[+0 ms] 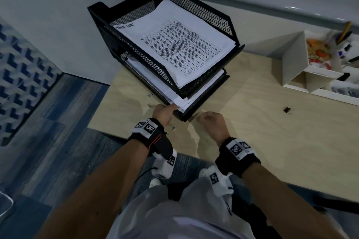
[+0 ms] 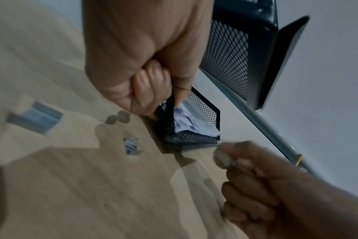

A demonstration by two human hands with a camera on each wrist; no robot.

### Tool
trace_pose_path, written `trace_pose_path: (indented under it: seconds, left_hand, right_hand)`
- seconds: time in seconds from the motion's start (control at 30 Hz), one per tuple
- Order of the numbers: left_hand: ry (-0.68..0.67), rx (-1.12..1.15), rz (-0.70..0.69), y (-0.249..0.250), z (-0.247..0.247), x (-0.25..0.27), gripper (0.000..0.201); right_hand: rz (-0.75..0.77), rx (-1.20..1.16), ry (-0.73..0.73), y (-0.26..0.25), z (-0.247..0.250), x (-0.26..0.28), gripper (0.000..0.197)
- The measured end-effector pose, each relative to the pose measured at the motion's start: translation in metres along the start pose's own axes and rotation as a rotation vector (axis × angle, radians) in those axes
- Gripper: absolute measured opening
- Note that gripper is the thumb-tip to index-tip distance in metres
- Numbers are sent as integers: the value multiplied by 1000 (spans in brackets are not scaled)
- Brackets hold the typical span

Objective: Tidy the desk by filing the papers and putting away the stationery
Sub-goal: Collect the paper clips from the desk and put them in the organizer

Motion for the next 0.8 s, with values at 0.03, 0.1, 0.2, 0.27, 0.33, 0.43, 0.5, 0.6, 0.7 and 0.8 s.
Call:
trace_pose_path:
  seconds: [0.03,0.1,0.2,0.27,0.33,0.43,0.5,0.6,0.7,0.8]
  left_hand:
    - [-26,-5,2,0,1,-1,44]
    - [-85,-40,7,0,6,-1,41]
    - [-142,-107,-14,0,21,4,34]
    - [-113,-181,-50,0,38,7,39]
    - [-44,-351,-126,-1,56,9,38]
    - [-48,-686,-210,-9,76,13,22]
    - [-141,-868,-205,-18,81,17,21]
    - [-240,-1165,-224,-28,72,27,41]
    - [-243,-1401,-295,-35,57,28,63]
    - [-191,-1524,-411,-36,44,29,50]
  right_hand:
    - [-60,-195,-23,-2,0,2,19]
    - [-151,-553,-165,-6,-5,4,37]
    - [-217,-697,-242,-11,-13,5,35]
    - [-196,-544,-165,-12,-22,4,42]
    - [-107,-248,-64,-15,-34,6,52]
    - [110,358,-74,-25,-56,11,51]
    - [157,696,-98,-28,-71,13,31]
    - [117,949,-110,-28,-86,15,34]
    - [70,1013,-88,-25,-93,16,36]
    - [54,1042,-102,-21,-95,17,34]
Point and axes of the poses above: each hand's wrist, its own x-axis away from the middle knuckle, its own z-axis out of the back of the hand, y = z × x, the point moved 3 cm from there along -x, towards the middle knuckle, and after that the axes turned 6 degrees about -y, right-handed, at the moved point
